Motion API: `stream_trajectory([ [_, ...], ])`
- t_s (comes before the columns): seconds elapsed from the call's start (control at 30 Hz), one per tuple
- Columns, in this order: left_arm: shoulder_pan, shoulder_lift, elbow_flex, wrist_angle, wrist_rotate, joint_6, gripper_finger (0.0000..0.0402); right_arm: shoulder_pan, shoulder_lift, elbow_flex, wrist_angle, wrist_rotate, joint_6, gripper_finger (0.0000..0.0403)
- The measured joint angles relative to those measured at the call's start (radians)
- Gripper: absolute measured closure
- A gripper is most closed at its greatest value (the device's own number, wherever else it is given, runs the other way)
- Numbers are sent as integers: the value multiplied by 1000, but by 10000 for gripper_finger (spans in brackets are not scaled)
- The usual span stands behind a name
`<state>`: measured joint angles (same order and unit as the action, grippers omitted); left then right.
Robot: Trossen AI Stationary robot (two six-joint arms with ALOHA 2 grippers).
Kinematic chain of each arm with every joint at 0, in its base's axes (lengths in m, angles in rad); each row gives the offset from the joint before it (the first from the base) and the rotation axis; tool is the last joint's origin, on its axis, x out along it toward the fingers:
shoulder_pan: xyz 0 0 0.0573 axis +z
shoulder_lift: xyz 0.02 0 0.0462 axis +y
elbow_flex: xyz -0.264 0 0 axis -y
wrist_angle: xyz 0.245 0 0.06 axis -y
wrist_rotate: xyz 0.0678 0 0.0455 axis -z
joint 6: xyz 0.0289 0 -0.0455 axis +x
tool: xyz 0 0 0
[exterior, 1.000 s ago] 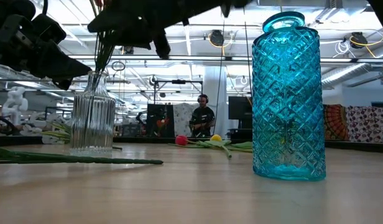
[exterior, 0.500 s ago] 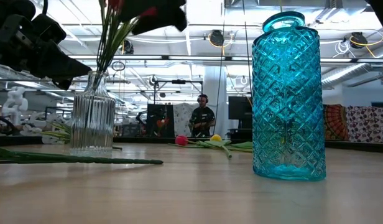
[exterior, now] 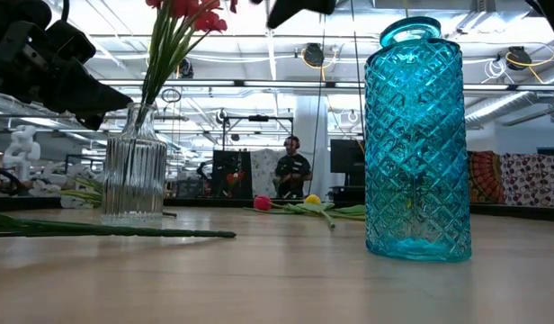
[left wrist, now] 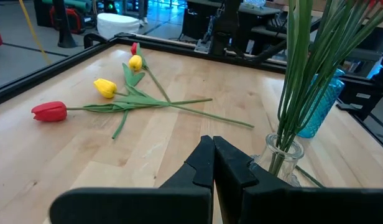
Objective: Sort flowers into vase by color
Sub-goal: Put the top white flowers into the blue vase
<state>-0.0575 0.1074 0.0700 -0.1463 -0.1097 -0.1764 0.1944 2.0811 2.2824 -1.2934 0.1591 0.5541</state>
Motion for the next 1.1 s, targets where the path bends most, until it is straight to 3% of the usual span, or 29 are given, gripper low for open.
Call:
stream_trajectory([
  [0.3, 0, 0, 0, 0, 0, 15, 396, 149, 0, 2, -246, 191, 323, 206],
  [0.47, 0, 0, 0, 0, -4, 184, 396, 231, -10, 2, -275, 267, 454, 206],
  [0.63, 0, 0, 0, 4, -4, 178, 396, 282, -10, 2, -276, 284, 540, 206],
  [0.87, 0, 0, 0, 6, 21, -250, 396, 327, -10, 2, -277, 309, 626, 206],
  [1.1, 0, 0, 0, 6, 5, -340, 396, 356, -10, 2, -278, 311, 625, 222],
])
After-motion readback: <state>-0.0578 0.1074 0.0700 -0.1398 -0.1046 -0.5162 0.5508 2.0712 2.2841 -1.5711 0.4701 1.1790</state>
